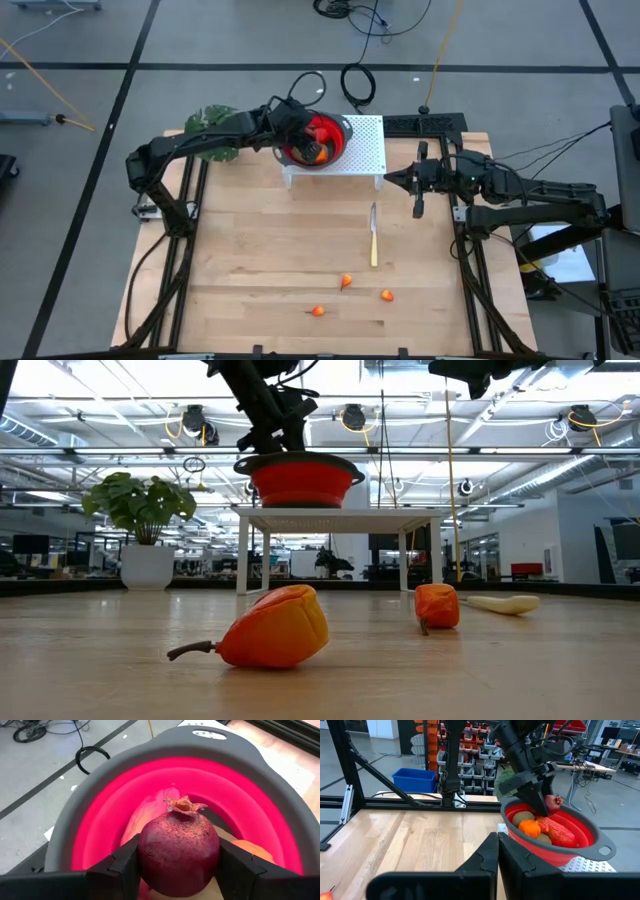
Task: Pick & Place Fruit
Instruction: Put the red pomegranate into the red strainer bowl on the shelf, then put the orange pear into the red strainer bowl on the shelf
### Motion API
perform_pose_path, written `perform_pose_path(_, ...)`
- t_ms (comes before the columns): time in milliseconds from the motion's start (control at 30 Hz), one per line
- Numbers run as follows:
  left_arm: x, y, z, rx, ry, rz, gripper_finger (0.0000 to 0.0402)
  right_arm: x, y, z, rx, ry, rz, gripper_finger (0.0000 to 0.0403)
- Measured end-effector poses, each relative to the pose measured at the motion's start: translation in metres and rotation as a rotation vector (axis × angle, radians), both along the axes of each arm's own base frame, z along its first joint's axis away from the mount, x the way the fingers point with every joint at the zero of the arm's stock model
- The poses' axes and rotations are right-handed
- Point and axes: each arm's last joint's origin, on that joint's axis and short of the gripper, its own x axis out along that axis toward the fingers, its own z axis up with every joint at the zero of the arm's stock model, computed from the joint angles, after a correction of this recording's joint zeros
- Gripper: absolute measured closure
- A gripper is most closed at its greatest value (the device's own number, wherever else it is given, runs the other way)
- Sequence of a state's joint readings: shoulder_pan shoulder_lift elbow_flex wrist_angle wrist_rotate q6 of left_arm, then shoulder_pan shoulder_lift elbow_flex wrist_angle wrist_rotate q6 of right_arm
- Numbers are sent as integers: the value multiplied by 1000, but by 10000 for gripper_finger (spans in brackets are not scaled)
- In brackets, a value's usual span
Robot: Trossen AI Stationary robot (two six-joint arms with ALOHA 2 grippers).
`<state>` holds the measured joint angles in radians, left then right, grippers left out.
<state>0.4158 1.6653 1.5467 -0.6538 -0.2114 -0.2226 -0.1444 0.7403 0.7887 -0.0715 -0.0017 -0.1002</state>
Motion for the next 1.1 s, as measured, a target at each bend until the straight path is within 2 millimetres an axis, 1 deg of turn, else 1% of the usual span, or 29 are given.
perform_pose_path(100,0,0,0,0,1,1,197,0,0,0,-1,0,0,402)
perform_pose_path(400,0,1,0,2,3,-1,149,0,0,0,-1,0,0,402)
perform_pose_path(567,-1,1,1,16,11,-15,136,0,0,0,-1,0,0,402)
perform_pose_path(633,-4,1,5,32,9,-26,136,0,0,0,-1,0,0,402)
perform_pose_path(800,-14,-4,24,66,-54,-28,135,0,0,0,-2,0,-1,401)
perform_pose_path(967,-26,-19,42,70,-112,-37,135,0,0,0,-48,7,2,402)
perform_pose_path(1100,-34,-34,54,64,-142,-57,135,0,0,0,-103,18,7,401)
